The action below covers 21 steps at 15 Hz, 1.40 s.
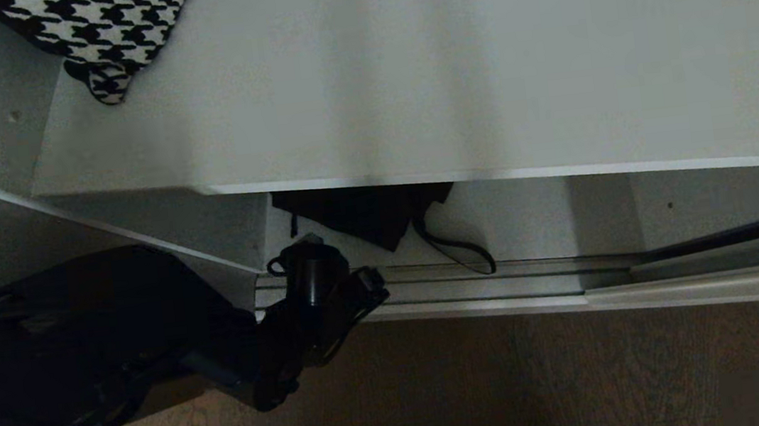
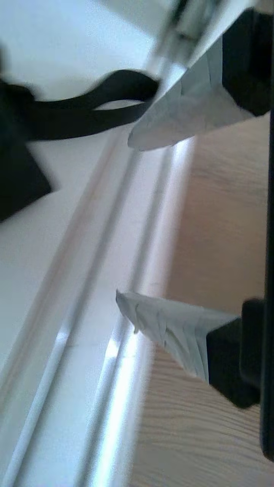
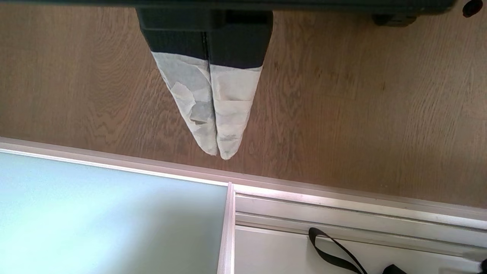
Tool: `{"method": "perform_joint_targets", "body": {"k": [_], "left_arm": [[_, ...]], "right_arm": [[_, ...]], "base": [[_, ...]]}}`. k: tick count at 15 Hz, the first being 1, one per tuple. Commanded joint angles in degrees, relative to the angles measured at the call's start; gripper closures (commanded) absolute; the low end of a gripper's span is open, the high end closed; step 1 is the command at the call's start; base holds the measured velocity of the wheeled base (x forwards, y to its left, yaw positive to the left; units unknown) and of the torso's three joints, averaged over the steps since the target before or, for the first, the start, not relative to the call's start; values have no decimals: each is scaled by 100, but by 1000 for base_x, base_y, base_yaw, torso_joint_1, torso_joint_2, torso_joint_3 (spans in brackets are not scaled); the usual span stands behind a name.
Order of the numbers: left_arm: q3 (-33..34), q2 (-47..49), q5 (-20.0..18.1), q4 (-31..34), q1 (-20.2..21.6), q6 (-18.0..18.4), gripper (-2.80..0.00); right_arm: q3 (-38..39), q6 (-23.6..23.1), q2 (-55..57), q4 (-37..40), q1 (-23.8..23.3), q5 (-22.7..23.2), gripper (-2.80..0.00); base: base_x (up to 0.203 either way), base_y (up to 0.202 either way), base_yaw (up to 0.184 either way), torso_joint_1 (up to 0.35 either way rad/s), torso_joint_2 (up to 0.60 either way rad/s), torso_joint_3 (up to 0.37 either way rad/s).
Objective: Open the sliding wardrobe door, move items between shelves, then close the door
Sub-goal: Place the bag on the higher shelf
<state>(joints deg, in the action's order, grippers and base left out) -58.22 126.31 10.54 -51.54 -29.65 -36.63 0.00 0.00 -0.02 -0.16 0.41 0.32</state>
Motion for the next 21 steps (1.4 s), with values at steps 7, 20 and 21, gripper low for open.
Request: {"method": "perform_joint_targets", "body": {"k": [7, 20, 21], "left_arm": [[-1525, 863, -67, 42, 509, -141, -280], [-3826, 2099, -517, 550, 539, -384, -280], [-4051, 2220, -544, 599, 539, -388, -280]], "right_arm": [[0, 0, -6, -2, 2, 3, 0], [0, 0, -6, -2, 2, 3, 0], [0, 0, -6, -2, 2, 3, 0]], "base": [[0, 0, 0, 0, 0, 0], [0, 0, 0, 0, 0, 0], [0, 0, 0, 0, 0, 0]]}}
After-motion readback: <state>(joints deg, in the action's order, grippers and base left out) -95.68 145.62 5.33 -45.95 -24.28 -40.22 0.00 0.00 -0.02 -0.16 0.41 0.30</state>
